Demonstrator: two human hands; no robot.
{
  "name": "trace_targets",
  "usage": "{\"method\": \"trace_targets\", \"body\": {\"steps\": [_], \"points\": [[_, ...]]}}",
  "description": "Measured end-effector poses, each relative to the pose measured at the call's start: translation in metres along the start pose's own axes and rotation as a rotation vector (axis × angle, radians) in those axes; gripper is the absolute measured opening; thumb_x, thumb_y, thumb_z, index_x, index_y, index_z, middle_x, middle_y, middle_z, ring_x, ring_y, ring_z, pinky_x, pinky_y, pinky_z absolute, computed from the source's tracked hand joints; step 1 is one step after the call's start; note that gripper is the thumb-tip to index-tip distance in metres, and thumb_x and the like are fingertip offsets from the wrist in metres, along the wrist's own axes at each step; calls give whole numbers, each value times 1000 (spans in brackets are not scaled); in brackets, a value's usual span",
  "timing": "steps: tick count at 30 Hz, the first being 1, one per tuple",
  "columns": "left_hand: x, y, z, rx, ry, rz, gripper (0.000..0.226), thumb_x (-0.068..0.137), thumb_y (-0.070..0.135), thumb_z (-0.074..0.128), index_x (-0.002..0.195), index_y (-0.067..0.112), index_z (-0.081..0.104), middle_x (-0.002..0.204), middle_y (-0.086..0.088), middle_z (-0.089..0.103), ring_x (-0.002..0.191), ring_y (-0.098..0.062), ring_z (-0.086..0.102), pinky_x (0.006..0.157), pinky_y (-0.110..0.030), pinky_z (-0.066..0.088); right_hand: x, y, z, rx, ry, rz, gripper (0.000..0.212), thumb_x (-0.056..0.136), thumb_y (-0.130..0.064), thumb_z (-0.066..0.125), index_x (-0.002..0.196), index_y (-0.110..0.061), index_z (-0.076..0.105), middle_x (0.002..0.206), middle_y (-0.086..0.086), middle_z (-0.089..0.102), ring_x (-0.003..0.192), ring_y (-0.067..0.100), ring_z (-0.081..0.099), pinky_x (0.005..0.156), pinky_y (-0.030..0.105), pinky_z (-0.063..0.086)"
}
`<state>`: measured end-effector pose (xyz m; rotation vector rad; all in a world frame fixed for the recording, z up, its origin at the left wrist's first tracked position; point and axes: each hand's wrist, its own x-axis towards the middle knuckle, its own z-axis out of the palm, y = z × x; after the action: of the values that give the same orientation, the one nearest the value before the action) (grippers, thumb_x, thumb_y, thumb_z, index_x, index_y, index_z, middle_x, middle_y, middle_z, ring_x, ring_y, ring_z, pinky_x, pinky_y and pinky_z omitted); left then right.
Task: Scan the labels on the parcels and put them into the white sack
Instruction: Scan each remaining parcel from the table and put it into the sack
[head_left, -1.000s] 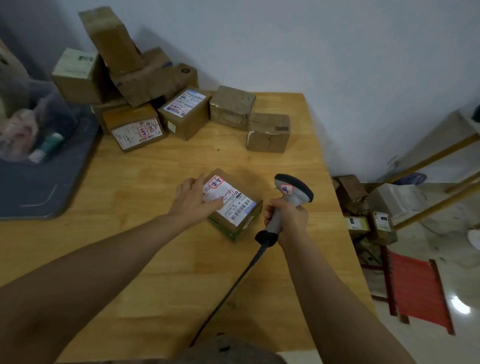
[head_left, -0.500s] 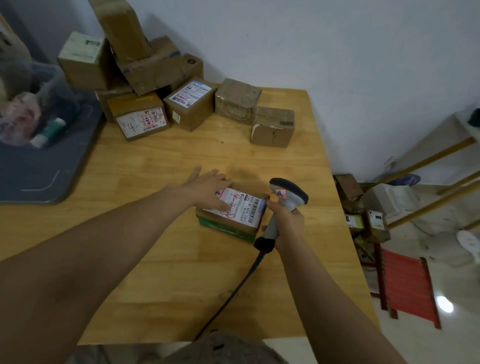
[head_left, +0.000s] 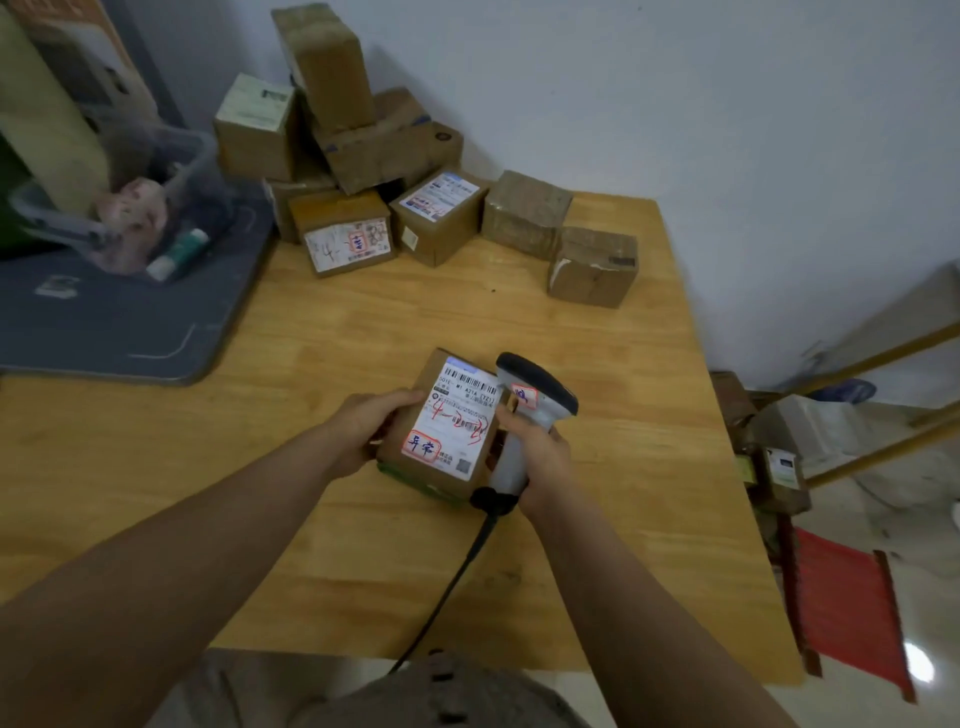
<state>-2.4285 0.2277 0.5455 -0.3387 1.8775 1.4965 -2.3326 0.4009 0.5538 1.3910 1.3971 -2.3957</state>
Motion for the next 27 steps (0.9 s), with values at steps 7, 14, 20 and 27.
{"method": "trace_targets", "body": {"steps": [7, 14, 20, 27], "points": [[-40, -13, -87, -90, -85, 70, 70, 58, 37, 82, 116, 6, 56, 109, -9, 72, 98, -24, 68, 72, -35, 53, -26, 9, 49, -89, -169, -135, 30, 76, -17, 80, 102, -16, 65, 97, 8, 74, 86, 24, 69, 79, 44, 57], [-77, -35, -182, -158, 274, 266, 52, 69, 16, 82, 117, 11, 64, 97, 2, 74, 98, -19, 66, 85, -35, 54, -82, 42, 123, -394, -453, -301, 17, 84, -19, 74, 92, -12, 62, 63, 2, 68, 52, 16, 60, 46, 26, 48], [-116, -68, -249, -148, 518, 299, 60, 73, 17, 81, 126, 10, 56, 105, 1, 68, 98, -18, 64, 91, -38, 52, -122, 78, 176, -620, -613, -350, 16, 81, -11, 74, 76, -14, 60, 46, -4, 55, 39, 11, 49, 41, 23, 42], [-152, -102, -285, -189, 705, 317, 54, 73, 20, 80, 121, 15, 56, 111, -1, 65, 105, -21, 62, 91, -38, 53, -151, 108, 212, -704, -721, -415, 14, 83, -12, 73, 77, -18, 60, 46, -7, 56, 40, 8, 51, 42, 22, 45]]}}
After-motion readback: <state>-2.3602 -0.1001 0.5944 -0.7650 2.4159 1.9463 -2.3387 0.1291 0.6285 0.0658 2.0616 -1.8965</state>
